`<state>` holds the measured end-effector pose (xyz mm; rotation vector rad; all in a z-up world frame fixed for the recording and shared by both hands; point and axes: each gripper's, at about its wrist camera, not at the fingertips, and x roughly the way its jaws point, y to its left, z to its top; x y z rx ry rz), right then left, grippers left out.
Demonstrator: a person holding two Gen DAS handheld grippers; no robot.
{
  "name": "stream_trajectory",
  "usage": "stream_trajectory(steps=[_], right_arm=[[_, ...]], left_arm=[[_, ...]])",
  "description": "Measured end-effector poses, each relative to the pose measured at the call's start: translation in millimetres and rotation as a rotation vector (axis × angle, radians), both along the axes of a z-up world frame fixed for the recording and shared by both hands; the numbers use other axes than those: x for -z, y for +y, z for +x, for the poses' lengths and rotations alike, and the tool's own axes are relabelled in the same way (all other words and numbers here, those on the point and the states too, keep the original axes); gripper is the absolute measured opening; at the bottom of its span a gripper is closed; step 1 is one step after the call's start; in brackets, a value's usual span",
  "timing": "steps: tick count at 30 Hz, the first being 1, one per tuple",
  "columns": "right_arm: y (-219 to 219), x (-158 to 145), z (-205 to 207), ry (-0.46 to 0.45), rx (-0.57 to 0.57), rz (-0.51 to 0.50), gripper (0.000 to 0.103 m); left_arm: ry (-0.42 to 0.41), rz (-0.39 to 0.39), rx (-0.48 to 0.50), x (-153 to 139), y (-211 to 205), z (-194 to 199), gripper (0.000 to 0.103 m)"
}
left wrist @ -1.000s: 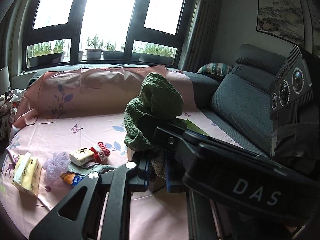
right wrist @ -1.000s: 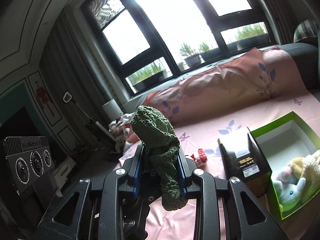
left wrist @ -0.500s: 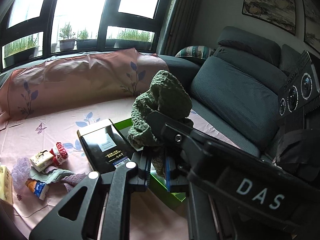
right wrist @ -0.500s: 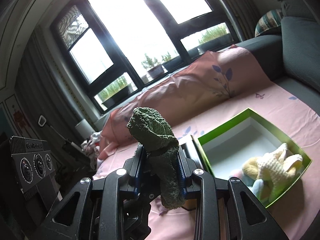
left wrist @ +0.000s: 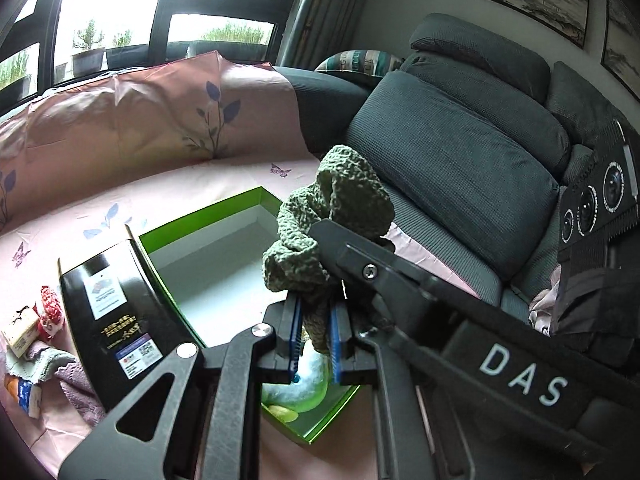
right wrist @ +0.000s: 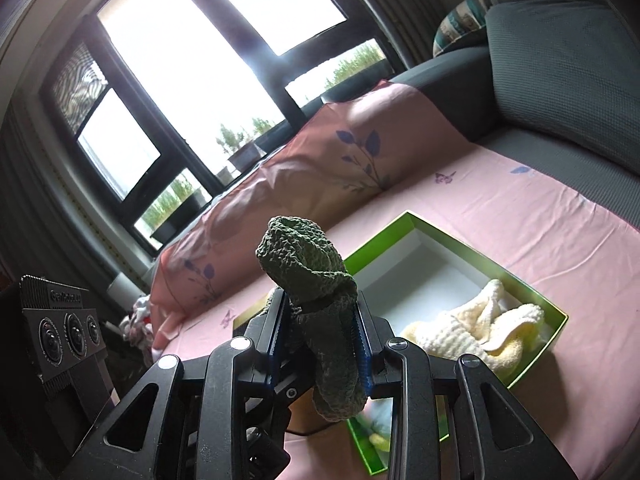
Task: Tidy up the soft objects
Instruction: 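Lower the cloth into the green-lined box and open the right gripper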
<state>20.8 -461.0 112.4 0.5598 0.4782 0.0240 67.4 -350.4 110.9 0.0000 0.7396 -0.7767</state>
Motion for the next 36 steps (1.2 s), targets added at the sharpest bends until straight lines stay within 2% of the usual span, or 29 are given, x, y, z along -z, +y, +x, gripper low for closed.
stream_trajectory(steps=[12, 20, 28, 31, 34, 36], right_arm=[[-32.4, 22.9, 6.1, 0.107, 0.121, 0.017, 0.032], [-49.8, 42.7, 11.6, 0.189, 0.180, 0.063, 0.032], [-54.1, 51.8, 15.1, 0.230, 0.195, 0.091, 0.032], [-50.4, 47.2, 11.2, 0.218, 0.209, 0.073, 0.033], [-48.0, 43.0, 9.1, 0.193, 0.203, 0.074, 0.033], [-46.9, 41.2, 7.5, 0.189, 0.203, 0.070, 0.033]], left_arm=[[0.070, 0.037, 0.047, 26.5, -35.3, 13.8, 0.008], [0.129, 0.062, 0.030, 39.4, -43.6, 22.7, 0.008], [0.125, 0.097, 0.016, 44.3, -46.0, 21.4, 0.010], [0.136, 0.087, 0.020, 43.7, -43.6, 20.8, 0.017], [0.105, 0.105, -0.009, 39.5, -39.3, 18.2, 0.031], [0.077, 0.125, -0.029, 36.6, -35.0, 16.5, 0.045]])
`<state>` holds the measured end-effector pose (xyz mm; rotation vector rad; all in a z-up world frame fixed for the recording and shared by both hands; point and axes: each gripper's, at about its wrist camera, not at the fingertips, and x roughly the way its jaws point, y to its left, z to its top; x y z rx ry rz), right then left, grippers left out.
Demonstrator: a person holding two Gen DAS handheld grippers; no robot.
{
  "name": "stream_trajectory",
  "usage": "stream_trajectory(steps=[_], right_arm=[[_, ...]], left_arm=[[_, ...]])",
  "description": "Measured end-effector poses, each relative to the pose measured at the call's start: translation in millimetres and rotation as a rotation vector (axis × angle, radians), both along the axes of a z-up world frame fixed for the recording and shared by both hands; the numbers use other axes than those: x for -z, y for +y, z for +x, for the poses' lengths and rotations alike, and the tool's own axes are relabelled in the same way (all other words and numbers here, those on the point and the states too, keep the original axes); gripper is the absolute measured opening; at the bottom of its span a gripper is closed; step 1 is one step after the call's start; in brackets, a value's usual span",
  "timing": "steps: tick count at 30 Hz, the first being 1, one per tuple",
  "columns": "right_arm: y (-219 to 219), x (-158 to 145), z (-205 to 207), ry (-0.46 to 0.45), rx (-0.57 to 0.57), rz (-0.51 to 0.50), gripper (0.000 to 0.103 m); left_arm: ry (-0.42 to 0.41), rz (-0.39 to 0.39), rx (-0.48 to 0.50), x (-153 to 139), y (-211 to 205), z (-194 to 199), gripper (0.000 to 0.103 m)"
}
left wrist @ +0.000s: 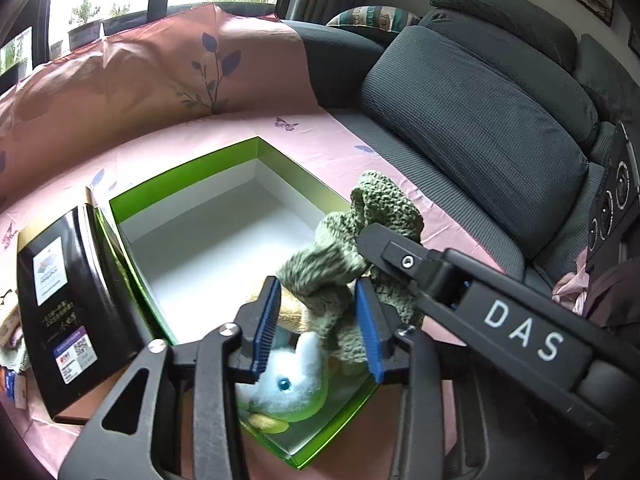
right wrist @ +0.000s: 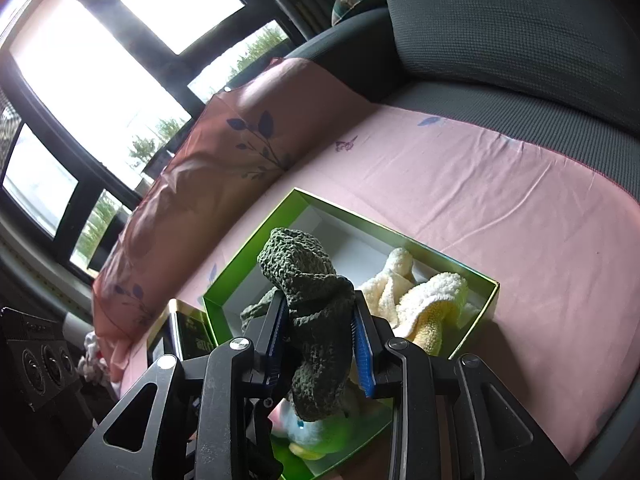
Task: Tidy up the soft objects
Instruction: 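Lower the cloth into the green-lined box and open the right gripper, then move the right tool back toward the lilac mesh bath puff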
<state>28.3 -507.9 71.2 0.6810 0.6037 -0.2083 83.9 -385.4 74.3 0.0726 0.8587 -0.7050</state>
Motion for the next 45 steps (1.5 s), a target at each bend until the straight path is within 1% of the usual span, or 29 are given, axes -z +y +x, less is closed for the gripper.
stream_trajectory(steps=[1, 2, 3, 4, 5, 6, 8, 9, 12, 17, 20, 21, 23, 24, 25, 26, 27, 31, 35, 41, 45], right_arm=[[0.8, -1.0, -0.8, 0.004, 0.000, -0.004, 0.033], [1.1, -2.1, -1.4, 0.006, 0.001, -0.008, 0.037], [2.0, -3.5, -1.6, 0.004, 0.005, -0.012, 0.052], [2.5, -4.7, -2.1, -0.003, 0.008, -0.014, 0.062], [2.9, -5.7, -3.5, -0.014, 0.014, -0.016, 0.078], [3.6, -7.0, -4.7, -0.024, 0.021, -0.017, 0.082], [5.5, -9.1, -5.7, -0.027, 0.020, -0.014, 0.083], [7.5, -10.1, -5.8, -0.032, 0.011, -0.012, 0.085], [14.8, -13.0, -5.3, -0.031, -0.012, -0.021, 0.087], [35.0, -22.3, -6.3, -0.034, -0.044, -0.082, 0.087], [51.2, -27.0, -8.5, -0.033, -0.066, -0.117, 0.088], [57.6, -29.4, -9.0, -0.036, -0.072, -0.128, 0.088], [73.1, -35.6, -9.1, -0.053, -0.107, -0.159, 0.088], [81.4, -38.5, -8.7, -0.063, -0.126, -0.178, 0.092], [90.2, -40.8, -8.7, -0.072, -0.142, -0.199, 0.096], [99.1, -42.8, -9.3, -0.079, -0.153, -0.220, 0.101], [108.0, -44.4, -9.5, -0.086, -0.165, -0.238, 0.103], [142.8, -44.9, -5.4, -0.090, -0.247, -0.279, 0.103], [175.1, -42.4, -4.9, -0.093, -0.295, -0.339, 0.103], [211.8, -35.3, -4.5, -0.077, -0.357, -0.413, 0.103], [231.3, -28.1, -2.5, -0.058, -0.390, -0.443, 0.103]], left_arm=[[-0.011, 0.007, -0.008, -1.0, 2.8, -0.8, 0.049], [-0.019, 0.007, -0.014, -2.1, 6.4, -1.4, 0.056], [-0.025, 0.000, -0.019, -3.7, 10.3, -2.2, 0.063], [-0.026, -0.011, -0.021, -5.1, 15.1, -2.6, 0.065], [-0.025, -0.023, -0.025, -7.0, 19.6, -3.0, 0.069], [-0.023, -0.034, -0.031, -9.3, 24.4, -3.6, 0.074], [-0.029, -0.051, -0.042, -14.5, 34.4, -6.6, 0.079], [-0.035, -0.057, -0.047, -17.0, 39.4, -8.8, 0.081], [-0.050, -0.076, -0.061, -24.6, 55.4, -15.1, 0.085], [-0.058, -0.135, -0.093, -37.8, 92.8, -28.5, 0.086], [-0.072, -0.179, -0.134, -42.7, 124.0, -37.8, 0.098], [-0.074, -0.195, -0.153, -43.2, 135.1, -40.1, 0.100], [-0.070, -0.214, -0.194, -43.1, 157.4, -44.1, 0.100], [-0.066, -0.218, -0.214, -42.7, 168.2, -46.1, 0.101], [-0.065, -0.218, -0.235, -42.1, 179.0, -47.7, 0.101], [-0.069, -0.215, -0.260, -42.2, 189.4, -49.7, 0.101], [-0.074, -0.209, -0.285, -41.4, 199.9, -52.0, 0.101], [-0.083, -0.189, -0.378, -38.0, 240.4, -59.1, 0.101], [-0.107, -0.178, -0.459, -34.7, 282.8, -71.9, 0.101], [-0.093, -0.177, -0.549, -22.0, 339.7, -85.0, 0.101], [-0.079, -0.130, -0.627, -5.6, 366.3, -88.4, 0.101]])
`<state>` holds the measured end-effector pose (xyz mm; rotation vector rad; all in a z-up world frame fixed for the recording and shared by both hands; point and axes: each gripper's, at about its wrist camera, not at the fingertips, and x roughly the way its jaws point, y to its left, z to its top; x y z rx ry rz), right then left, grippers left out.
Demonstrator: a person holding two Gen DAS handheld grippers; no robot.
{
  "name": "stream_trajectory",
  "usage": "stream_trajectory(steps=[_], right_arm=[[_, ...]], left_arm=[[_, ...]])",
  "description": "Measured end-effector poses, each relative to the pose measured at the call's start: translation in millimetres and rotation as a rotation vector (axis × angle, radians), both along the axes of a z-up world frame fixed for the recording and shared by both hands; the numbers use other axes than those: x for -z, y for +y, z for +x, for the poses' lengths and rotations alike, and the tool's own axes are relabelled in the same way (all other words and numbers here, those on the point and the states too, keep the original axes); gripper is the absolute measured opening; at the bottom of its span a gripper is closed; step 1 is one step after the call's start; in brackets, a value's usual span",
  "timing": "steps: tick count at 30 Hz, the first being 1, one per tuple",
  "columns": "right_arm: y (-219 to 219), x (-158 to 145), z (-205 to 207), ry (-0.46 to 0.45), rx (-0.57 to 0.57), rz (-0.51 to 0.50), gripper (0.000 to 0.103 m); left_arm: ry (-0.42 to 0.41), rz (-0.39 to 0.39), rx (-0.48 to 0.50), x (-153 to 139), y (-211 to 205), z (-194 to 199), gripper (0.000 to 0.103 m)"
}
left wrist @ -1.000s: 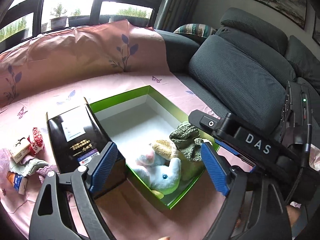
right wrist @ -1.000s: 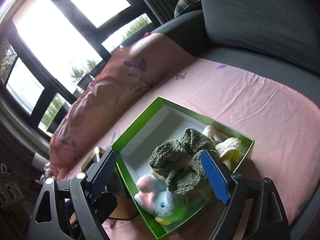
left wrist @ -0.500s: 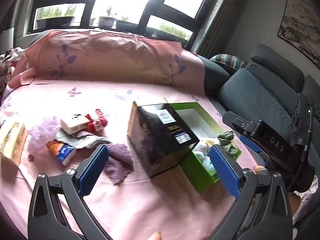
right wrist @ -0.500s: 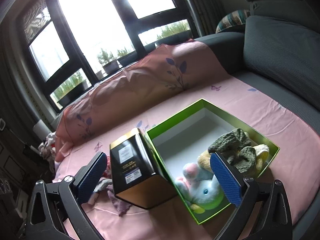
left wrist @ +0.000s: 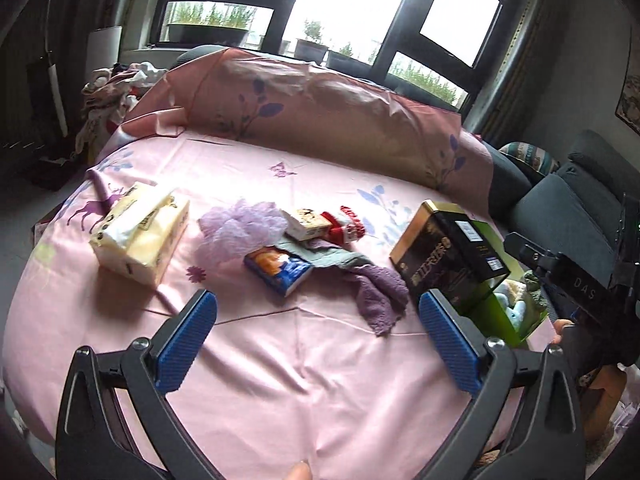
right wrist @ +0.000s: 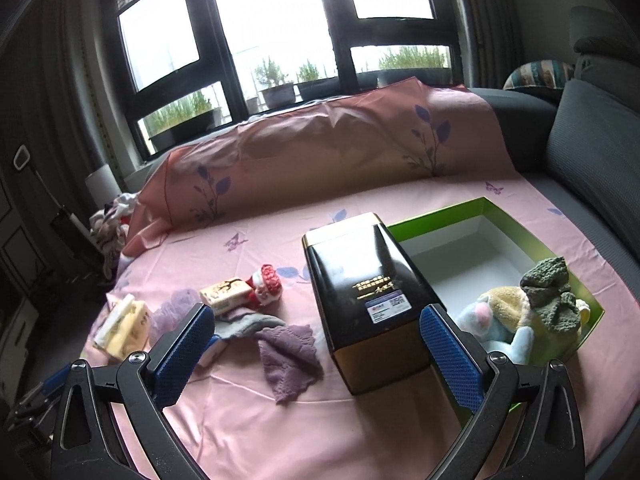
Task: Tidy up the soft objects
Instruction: 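Move the right tool back toward the lilac mesh bath puff, then grasp the lilac mesh bath puff with the right gripper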
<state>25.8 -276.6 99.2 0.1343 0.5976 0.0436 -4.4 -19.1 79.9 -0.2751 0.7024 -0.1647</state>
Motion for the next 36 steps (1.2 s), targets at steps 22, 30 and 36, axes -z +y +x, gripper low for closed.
stream_trajectory(steps=[22, 30, 36], right_arm=[[150.8, 68.4, 73.8, 0.291, -0.321, 0.084, 0.100], [195.6, 93.9, 136.6, 0.368, -0.252, 0.128, 0.089], [208.1, 113.6, 157.8, 0.413, -0.215, 0.079, 0.051]], left_arm=[[0.084, -0.050, -0.126, 31.2, 63.7, -9.1, 0.085], [0.094, -0.054, -0.160, 31.1, 76.8, -14.1, 0.077], [0.091, -0.060, -0.191, 30.6, 86.1, -15.5, 0.077]])
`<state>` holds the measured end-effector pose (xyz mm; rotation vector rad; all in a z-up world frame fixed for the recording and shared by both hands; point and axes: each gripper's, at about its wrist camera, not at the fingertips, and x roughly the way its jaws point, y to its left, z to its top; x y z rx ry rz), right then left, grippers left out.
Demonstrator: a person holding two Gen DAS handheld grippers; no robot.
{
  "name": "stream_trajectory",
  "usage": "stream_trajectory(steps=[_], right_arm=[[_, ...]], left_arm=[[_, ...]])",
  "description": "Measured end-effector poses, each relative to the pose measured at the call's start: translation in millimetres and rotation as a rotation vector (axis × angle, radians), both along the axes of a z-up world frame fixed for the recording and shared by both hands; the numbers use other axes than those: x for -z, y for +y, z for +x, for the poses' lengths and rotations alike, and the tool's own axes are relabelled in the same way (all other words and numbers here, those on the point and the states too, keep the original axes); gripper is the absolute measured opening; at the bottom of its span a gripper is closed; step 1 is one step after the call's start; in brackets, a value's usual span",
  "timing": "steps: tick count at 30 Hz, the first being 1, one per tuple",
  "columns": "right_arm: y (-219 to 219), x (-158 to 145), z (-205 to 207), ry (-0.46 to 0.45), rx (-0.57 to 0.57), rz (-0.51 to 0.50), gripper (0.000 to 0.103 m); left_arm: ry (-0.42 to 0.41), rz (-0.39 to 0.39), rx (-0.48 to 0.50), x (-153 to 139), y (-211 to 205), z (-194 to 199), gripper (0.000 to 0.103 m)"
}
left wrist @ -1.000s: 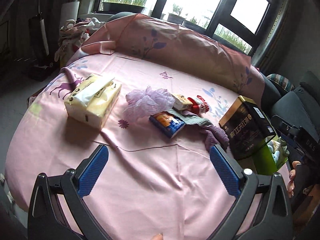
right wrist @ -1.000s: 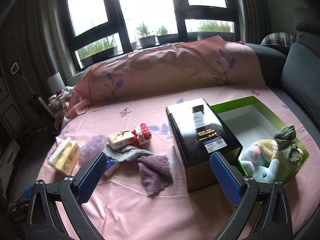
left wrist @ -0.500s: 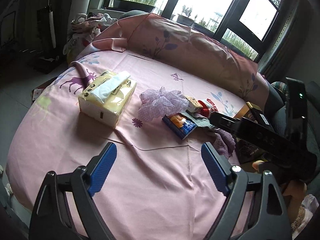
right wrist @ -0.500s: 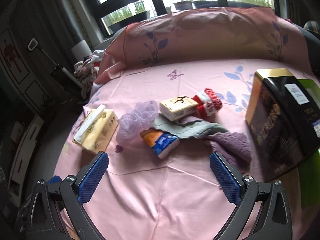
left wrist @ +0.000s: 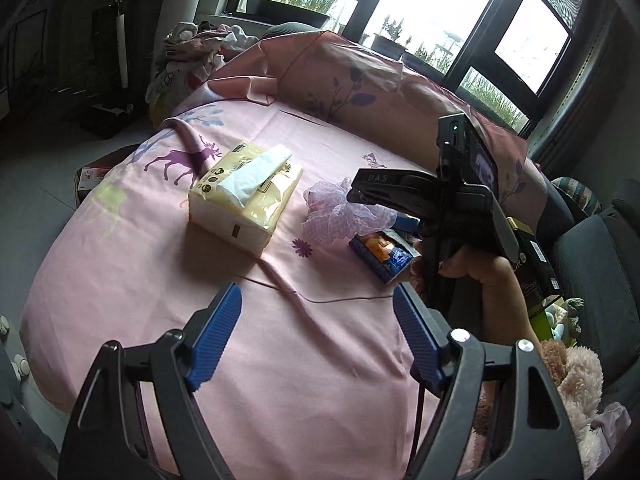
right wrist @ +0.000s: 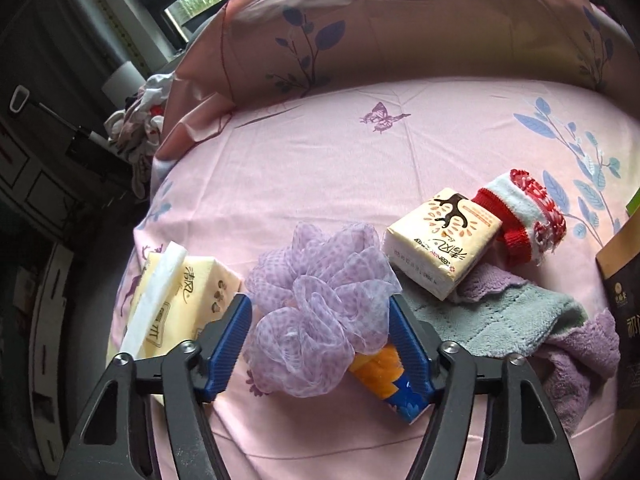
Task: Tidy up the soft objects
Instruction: 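Grasp the lilac mesh bath puff with the right gripper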
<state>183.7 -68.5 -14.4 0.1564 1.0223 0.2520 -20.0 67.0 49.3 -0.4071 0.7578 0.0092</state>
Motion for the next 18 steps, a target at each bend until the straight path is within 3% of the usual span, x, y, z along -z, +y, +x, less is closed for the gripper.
stream_trajectory(steps=[3, 5, 13, 18], right_arm=[[-5.8, 6.3, -2.2, -0.002, 0.008, -0.005, 0.026], [-12.3, 4.2, -8.7, -0.025, -0.006, 0.019, 0.017], [-50.0, -27.8, -59.3, -0.070, -0.092, 0.128, 0.015], [-77.3, -42.6, -106.5, -0.057, -0.146, 0.148, 0.015]], left_arm=[[0.006, -0.028, -0.017, 0.1, 4.8, 0.8, 0.077], [0.007, -0.047, -0.019, -0.1, 6.4, 1.9, 0.077], [0.063, -0.111, -0.021, 9.5, 6.9, 6.1, 0.077], [0.085, -0.160, 0.033, 16.5, -4.3, 8.1, 0.077]])
